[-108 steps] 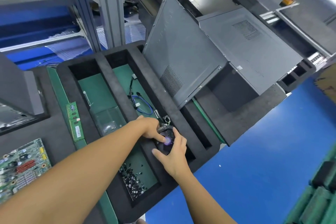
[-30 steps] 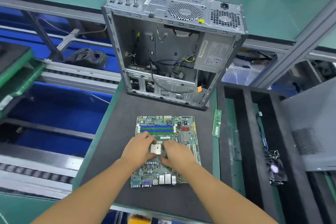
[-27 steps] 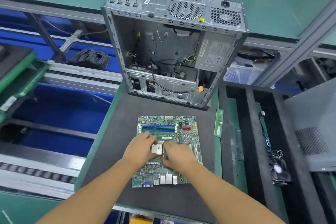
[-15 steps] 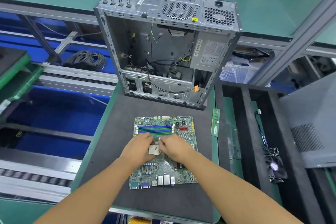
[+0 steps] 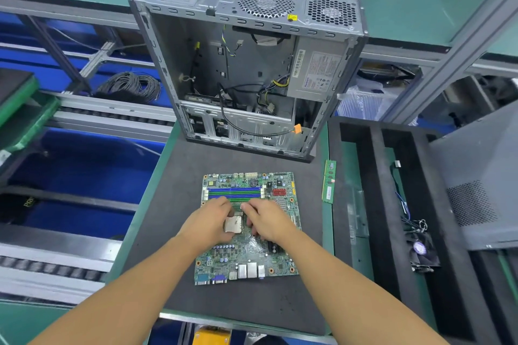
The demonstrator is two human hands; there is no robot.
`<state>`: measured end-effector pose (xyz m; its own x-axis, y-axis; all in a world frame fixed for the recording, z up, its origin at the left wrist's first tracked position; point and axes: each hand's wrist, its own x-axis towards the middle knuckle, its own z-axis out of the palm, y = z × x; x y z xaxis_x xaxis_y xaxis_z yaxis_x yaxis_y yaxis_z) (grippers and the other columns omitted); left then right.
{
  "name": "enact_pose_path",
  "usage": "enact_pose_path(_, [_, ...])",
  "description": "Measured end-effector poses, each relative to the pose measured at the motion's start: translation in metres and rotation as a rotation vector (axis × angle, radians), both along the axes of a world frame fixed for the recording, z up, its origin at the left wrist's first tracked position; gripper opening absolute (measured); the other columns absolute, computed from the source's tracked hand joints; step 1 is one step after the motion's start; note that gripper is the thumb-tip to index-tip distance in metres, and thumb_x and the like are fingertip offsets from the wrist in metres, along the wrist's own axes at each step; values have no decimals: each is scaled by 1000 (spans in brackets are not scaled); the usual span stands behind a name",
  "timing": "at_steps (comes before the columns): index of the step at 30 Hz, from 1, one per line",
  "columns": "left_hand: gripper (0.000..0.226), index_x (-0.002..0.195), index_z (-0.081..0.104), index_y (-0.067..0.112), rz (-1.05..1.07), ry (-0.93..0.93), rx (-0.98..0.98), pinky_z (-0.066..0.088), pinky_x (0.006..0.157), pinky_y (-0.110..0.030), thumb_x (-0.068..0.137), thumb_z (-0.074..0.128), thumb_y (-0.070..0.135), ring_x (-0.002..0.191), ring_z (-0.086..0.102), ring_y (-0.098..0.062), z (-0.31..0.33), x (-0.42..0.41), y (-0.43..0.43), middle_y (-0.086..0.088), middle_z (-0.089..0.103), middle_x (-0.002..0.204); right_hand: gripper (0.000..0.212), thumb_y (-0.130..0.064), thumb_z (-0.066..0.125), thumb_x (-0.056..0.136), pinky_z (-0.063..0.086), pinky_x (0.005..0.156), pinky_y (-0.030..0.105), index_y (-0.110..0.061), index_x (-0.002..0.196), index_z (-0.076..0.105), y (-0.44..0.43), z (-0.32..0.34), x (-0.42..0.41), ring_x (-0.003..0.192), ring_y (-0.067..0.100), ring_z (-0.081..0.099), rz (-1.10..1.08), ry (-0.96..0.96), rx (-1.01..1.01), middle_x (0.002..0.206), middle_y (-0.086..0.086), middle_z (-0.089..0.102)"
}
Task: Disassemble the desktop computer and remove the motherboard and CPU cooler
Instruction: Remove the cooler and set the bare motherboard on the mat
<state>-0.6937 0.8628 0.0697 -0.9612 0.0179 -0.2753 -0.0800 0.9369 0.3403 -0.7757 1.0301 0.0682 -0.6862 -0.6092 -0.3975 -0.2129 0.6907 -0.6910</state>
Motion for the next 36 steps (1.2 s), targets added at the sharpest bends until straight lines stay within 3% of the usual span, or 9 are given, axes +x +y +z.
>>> enact_pose_path(4, [42, 113, 57, 22, 33, 17, 59, 49, 83, -30, 77, 72, 38, 99, 54, -11, 2, 2, -6, 10, 53, 109, 38, -44, 39, 103, 47, 52, 27, -15, 99, 63, 0, 0, 0, 62, 17, 68, -14, -11, -18, 81, 2, 68])
enact_pose_path(8, [41, 111, 57, 24, 59, 52, 161, 45, 83, -19, 77, 76, 35, 96, 55, -8, -1, 10, -11, 15, 56, 99, 37, -45, 40, 103, 52, 56, 31, -16, 96, 62, 1, 1, 0, 64, 19, 69, -17, -24, -29, 80, -1, 67])
enact_pose_path(12, [59, 123, 53, 42, 337, 71, 578, 49, 80, -13, 75, 83, 26, 87, 64, -4, 6, 15, -14, 14, 68, 90, 35, -43, 41, 103, 53, 58, 32, -16, 93, 61, 2, 3, 0, 66, 18, 69, 13, -26, -29, 81, 1, 67])
enact_pose_path(14, [48, 117, 64, 40, 478, 30, 819, 53, 81, -18, 78, 83, 19, 87, 68, -7, 11, 15, -16, 10, 72, 94, 32, -42, 43, 103, 53, 60, 32, -17, 100, 63, 3, 5, 0, 67, 16, 68, 17, -11, -32, 81, 0, 67])
enact_pose_path(16, [31, 107, 72, 36, 541, -29, 934, 55, 82, -22, 83, 79, 17, 92, 71, -8, 13, 18, -20, 9, 75, 99, 26, -39, 48, 102, 49, 62, 25, -19, 109, 64, 3, 7, 2, 69, 8, 62, 2, 21, -66, 81, -9, 64])
enact_pose_path(21, [19, 101, 74, 30, 689, -39, 974, 56, 80, -23, 88, 74, 16, 95, 71, -12, 6, 34, -26, 8, 76, 100, 14, -29, 59, 95, 44, 64, 16, -19, 98, 68, 11, 9, 9, 72, 1, 56, 13, 1, -124, 85, -13, 63])
enact_pose_path(26, [19, 103, 74, 27, 719, -3, 903, 53, 86, -20, 86, 77, 21, 94, 70, -10, 1, 42, -24, 3, 76, 100, 14, -28, 66, 93, 50, 83, 27, -16, 100, 71, 15, 7, 19, 86, 11, 57, 230, 151, 26, 99, -3, 67])
enact_pose_path(31, [15, 94, 77, 31, 666, 19, 893, 52, 79, -15, 84, 78, 20, 90, 70, -10, 6, 43, -15, 4, 75, 97, 7, -19, 68, 92, 53, 85, 36, -14, 95, 65, 1, 3, 29, 90, 20, 62, 96, 172, 123, 105, 5, 67])
enact_pose_path(36, [20, 93, 76, 38, 640, 16, 848, 53, 79, -18, 81, 80, 22, 89, 70, -12, 4, 47, -12, 5, 74, 97, 19, -19, 69, 91, 54, 85, 38, -9, 105, 61, -8, 0, 32, 97, 27, 64, 11, 157, 232, 109, 11, 64])
